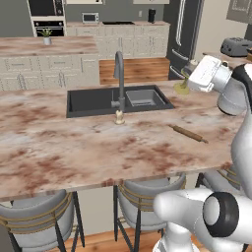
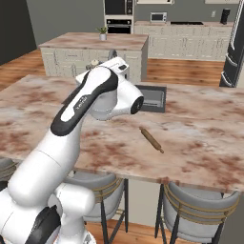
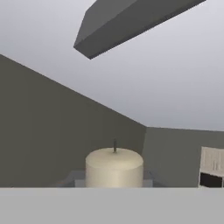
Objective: Pick the candle and candle from the dining table and place them in the open cabinet. Close the cabinet after placing the objects.
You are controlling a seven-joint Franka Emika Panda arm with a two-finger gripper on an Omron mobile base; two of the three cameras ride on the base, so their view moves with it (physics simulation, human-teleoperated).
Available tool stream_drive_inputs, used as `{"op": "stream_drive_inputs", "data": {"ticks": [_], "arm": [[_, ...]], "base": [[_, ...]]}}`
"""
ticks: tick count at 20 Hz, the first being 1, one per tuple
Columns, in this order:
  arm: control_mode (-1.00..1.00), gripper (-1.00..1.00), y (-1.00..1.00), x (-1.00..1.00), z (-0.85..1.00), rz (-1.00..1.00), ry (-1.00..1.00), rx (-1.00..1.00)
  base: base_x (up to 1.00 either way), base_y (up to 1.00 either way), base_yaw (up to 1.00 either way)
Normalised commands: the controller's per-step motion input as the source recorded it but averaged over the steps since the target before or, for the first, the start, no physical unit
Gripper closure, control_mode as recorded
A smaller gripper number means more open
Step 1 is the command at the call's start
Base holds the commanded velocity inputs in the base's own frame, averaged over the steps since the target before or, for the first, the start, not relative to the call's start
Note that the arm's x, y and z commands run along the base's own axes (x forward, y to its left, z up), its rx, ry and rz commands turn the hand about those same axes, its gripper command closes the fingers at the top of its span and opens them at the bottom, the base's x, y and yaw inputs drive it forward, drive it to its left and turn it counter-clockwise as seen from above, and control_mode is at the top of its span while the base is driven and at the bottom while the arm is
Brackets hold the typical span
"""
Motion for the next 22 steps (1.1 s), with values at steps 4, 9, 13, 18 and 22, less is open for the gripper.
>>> {"op": "stream_drive_inputs", "data": {"ticks": [4, 9, 13, 18, 22], "arm": [[-1.00, 1.00, 0.38, -0.44, 0.22, 0.00, -0.11, -0.07], [-1.00, 1.00, 0.06, -0.03, 0.00, 0.00, 0.00, -0.01], [1.00, 1.00, 0.00, -0.11, 0.00, 0.00, 0.00, 0.00], [1.00, 1.00, 0.00, 0.00, 0.00, 0.00, 0.00, 0.00], [1.00, 1.00, 0.00, 0.00, 0.00, 0.00, 0.00, 0.00]], "base": [[0.00, 0.00, 0.00], [0.00, 0.00, 0.00], [-0.68, 0.00, 0.03], [-0.92, 0.26, 0.02], [-0.41, 1.00, 0.01]]}}
